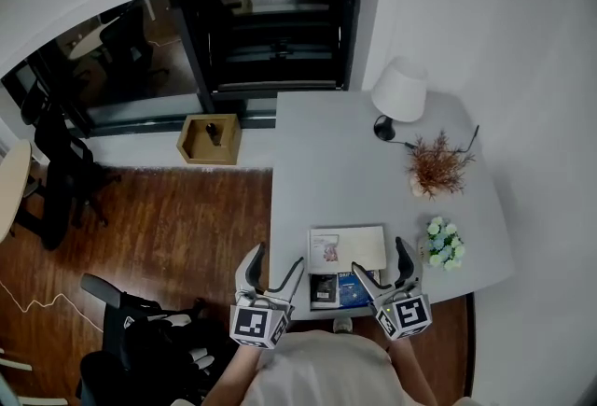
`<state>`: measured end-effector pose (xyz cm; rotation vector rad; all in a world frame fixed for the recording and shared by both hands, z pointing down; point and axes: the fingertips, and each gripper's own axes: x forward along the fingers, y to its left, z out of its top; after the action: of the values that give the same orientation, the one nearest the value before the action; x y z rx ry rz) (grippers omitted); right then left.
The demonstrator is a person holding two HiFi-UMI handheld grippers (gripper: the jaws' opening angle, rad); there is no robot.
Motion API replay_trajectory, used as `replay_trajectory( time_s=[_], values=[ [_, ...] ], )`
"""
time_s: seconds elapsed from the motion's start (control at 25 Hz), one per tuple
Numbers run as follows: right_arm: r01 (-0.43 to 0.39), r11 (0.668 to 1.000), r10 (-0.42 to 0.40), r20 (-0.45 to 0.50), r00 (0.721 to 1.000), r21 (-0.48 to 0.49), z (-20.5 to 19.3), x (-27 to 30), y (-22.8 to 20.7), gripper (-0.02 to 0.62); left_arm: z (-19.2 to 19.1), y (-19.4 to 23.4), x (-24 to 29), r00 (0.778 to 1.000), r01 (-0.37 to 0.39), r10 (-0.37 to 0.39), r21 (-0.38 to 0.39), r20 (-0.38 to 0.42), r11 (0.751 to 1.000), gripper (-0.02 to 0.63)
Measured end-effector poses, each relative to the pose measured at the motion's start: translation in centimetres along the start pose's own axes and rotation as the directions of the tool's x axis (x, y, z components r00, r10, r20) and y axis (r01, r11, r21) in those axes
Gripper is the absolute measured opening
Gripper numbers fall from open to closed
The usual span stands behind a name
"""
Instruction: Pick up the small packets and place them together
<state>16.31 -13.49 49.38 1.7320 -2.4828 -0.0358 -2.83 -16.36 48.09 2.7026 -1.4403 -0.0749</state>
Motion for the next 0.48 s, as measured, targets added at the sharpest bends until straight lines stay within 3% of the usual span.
replay_trajectory(
  time_s=[0.12,0.2,0.28,0.36,0.48],
  values=[
    [-0.118,0.992,0.123,-0.098,0.988,0.051,-2.4,0.9,2.0,0.451,-0.4,0.2,-0.2,1.0,-0.01,0.01,0.015,-0.011,1.0,0.339],
    [-0.18,0.977,0.197,-0.171,0.965,0.114,-4.7,1.5,3.4,0.449,-0.7,0.5,-0.4,0.999,-0.023,0.023,0.01,-0.022,1.0,0.339],
    [-0.236,0.954,0.278,-0.243,0.93,0.186,-7.5,1.8,4.7,0.348,-1.1,0.8,-0.7,0.999,-0.04,0.04,0.004,-0.034,0.999,0.339],
    [-0.294,0.928,0.358,-0.326,0.875,0.23,-10.8,1.8,6.2,0.325,-1.4,1.0,-1.0,0.998,-0.052,0.052,0.003,-0.047,0.999,0.339],
    [-0.408,0.893,0.448,-0.486,0.751,0.192,-15.8,1.4,8.6,0.327,-1.9,1.4,-1.6,0.995,-0.071,0.071,0.008,-0.067,0.997,0.339]
  ],
)
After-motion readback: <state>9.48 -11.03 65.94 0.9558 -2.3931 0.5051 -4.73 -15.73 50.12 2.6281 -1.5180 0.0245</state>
